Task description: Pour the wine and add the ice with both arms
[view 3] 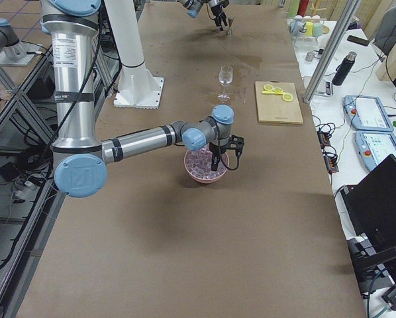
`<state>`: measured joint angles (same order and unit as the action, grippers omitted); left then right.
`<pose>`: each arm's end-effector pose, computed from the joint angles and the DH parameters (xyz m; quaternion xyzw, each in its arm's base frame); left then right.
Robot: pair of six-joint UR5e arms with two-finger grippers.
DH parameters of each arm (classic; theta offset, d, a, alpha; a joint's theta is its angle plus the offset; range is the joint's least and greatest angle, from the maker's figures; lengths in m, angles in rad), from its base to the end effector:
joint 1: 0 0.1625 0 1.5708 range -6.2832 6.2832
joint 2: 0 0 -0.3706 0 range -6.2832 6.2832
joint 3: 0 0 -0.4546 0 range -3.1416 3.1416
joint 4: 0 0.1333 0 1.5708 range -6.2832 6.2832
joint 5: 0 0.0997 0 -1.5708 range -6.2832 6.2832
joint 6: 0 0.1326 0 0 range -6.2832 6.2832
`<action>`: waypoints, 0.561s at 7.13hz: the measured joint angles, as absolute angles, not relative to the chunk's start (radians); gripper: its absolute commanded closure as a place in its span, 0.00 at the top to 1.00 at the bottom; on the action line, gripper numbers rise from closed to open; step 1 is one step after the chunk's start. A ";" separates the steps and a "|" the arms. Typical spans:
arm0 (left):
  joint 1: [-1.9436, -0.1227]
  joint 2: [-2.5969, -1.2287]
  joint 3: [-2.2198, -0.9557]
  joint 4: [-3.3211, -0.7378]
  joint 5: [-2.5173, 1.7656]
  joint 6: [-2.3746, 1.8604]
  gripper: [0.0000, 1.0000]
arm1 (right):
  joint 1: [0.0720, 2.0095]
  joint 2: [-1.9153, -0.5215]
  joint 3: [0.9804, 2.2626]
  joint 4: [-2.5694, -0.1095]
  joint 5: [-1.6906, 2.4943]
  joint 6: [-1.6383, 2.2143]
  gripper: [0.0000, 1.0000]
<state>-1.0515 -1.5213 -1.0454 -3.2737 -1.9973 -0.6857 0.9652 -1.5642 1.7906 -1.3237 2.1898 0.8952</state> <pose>0.1875 -0.4860 0.7415 0.3291 0.4434 0.0441 0.8325 -0.2858 -0.5118 0.4817 -0.0385 -0.3689 0.0629 0.9265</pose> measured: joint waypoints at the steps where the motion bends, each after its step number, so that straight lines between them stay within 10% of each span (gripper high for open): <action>1: -1.048 -1.520 -1.043 -3.300 -1.983 -0.697 0.98 | 0.955 -1.565 1.794 -1.322 2.194 0.911 0.66; 4: -1.045 -1.522 -1.044 -3.345 -1.907 -0.710 0.98 | 0.931 -1.580 1.813 -1.317 2.199 0.939 0.30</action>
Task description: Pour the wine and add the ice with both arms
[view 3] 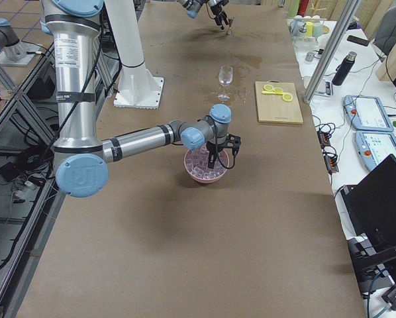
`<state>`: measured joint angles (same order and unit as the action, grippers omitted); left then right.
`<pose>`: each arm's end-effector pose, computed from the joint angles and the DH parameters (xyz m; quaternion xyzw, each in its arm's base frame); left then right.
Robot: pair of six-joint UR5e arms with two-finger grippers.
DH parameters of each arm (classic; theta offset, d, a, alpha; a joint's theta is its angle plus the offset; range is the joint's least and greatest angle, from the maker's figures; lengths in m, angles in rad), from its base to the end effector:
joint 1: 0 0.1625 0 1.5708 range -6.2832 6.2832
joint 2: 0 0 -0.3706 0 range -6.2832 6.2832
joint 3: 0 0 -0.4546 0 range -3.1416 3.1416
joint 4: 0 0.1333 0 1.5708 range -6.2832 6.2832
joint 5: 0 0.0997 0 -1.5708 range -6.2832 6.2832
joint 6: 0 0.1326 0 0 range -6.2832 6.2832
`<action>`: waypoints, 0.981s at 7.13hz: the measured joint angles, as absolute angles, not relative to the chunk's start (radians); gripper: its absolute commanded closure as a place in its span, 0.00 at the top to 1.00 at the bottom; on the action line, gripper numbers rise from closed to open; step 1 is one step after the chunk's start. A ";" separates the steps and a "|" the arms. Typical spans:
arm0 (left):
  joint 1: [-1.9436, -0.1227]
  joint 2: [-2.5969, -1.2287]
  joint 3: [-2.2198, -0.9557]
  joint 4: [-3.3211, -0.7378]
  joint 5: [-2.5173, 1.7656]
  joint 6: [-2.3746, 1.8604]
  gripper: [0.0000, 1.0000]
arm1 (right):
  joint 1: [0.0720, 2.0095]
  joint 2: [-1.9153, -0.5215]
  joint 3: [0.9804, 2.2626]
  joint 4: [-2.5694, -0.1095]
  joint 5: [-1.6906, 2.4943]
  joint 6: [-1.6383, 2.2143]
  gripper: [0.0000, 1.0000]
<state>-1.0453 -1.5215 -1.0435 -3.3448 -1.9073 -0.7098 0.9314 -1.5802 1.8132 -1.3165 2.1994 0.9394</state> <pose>0.1813 -0.4911 0.7333 0.3729 0.4345 0.0190 0.8196 -0.3000 -0.4961 0.4762 -0.0514 -0.3742 0.0642 0.9237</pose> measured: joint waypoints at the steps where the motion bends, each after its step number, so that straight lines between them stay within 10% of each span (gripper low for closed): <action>1: -1.045 -1.523 -1.043 -3.348 -1.883 -0.712 0.98 | 0.930 -1.593 1.827 -1.316 2.201 0.940 0.31; 7: -1.001 -1.534 -1.044 -3.353 -1.791 -0.733 0.88 | 0.919 -1.618 1.835 -1.316 2.188 0.937 0.41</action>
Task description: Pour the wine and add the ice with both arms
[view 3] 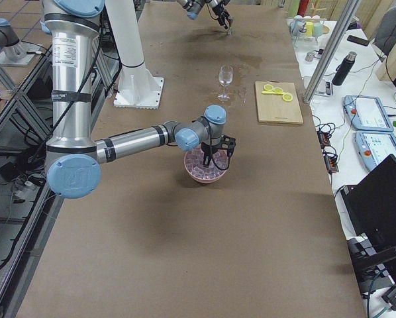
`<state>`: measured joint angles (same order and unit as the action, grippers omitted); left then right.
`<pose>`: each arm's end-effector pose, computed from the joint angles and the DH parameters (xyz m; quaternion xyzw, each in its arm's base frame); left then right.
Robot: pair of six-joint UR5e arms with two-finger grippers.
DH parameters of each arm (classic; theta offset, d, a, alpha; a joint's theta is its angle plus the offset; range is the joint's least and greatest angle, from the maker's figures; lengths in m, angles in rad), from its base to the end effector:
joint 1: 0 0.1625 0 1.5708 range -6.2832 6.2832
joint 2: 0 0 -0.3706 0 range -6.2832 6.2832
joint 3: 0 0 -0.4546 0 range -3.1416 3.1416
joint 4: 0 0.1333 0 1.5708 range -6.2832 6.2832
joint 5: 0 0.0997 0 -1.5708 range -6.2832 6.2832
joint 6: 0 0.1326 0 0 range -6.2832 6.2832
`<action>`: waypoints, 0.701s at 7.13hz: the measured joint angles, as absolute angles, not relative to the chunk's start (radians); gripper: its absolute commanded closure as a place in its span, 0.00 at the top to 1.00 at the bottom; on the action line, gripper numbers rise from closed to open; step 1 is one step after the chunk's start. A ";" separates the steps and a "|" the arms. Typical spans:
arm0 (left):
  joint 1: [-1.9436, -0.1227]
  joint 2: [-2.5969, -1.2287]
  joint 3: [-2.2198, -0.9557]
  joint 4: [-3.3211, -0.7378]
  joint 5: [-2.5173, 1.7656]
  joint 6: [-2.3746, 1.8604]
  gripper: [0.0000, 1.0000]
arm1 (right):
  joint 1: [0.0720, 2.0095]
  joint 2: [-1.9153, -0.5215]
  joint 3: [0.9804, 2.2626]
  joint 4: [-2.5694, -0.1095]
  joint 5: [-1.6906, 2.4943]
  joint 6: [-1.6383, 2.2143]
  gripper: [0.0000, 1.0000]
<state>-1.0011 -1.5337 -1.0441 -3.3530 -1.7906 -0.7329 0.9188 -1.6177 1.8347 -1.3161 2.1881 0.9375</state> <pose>0.1960 -0.4995 0.7269 0.3978 0.4163 -0.0039 0.8176 -0.2976 -0.4830 0.4858 -0.0549 -0.3658 0.0615 0.9270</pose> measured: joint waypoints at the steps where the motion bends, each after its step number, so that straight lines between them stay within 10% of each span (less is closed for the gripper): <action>1: -0.999 -1.534 -1.044 -3.356 -1.788 -0.733 0.84 | 0.918 -1.617 1.832 -1.316 2.186 0.934 0.41; 5: -0.997 -1.534 -1.043 -3.367 -1.762 -0.732 0.73 | 0.919 -1.618 1.826 -1.316 2.182 0.926 0.37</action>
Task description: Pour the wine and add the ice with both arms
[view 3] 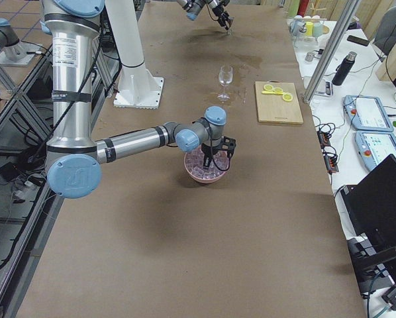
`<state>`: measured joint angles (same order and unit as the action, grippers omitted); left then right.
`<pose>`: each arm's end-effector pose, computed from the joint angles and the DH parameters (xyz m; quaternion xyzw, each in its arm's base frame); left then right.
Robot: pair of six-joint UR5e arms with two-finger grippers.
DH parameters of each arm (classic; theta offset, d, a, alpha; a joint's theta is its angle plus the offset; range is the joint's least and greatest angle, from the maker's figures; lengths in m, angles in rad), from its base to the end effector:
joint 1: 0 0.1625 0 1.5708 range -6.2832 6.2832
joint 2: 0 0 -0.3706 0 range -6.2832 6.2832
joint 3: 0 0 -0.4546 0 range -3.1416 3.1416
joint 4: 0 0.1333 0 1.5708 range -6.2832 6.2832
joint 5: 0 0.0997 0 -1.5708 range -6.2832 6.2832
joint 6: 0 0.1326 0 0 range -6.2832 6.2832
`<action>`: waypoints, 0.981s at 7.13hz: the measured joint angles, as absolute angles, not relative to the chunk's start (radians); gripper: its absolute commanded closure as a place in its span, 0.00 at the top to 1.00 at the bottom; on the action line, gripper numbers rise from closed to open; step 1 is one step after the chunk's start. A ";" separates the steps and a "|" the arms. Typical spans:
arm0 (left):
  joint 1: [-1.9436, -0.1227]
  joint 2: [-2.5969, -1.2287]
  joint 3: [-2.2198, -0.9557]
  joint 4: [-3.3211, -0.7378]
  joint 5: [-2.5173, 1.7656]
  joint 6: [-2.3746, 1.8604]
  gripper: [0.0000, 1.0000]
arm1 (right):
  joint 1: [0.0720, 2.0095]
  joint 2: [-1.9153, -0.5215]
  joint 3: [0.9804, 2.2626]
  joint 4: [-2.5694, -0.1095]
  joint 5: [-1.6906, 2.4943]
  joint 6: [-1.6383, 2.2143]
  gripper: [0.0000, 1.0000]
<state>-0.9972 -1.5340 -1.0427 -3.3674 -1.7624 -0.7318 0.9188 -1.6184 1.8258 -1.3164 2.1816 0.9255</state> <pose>0.1948 -0.5007 0.7255 0.4094 0.4112 -0.0091 0.8144 -0.2972 -0.4837 0.4919 -0.0538 -0.3611 0.0584 0.9291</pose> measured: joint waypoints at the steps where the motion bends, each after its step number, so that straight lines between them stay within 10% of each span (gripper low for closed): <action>1: -0.997 -1.534 -1.042 -3.371 -1.751 -0.732 0.68 | 0.919 -1.617 1.825 -1.317 2.180 0.926 0.42; 3: -0.996 -1.534 -1.042 -3.373 -1.736 -0.732 0.64 | 0.921 -1.615 1.823 -1.318 2.178 0.925 0.57; 7: -0.987 -1.536 -1.042 -3.372 -1.720 -0.733 0.45 | 0.931 -1.608 1.808 -1.317 2.169 0.924 0.34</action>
<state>-0.9870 -1.5360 -1.0416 -3.3720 -1.7203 -0.7332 0.9308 -1.6083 1.8079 -1.3174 2.1693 0.9235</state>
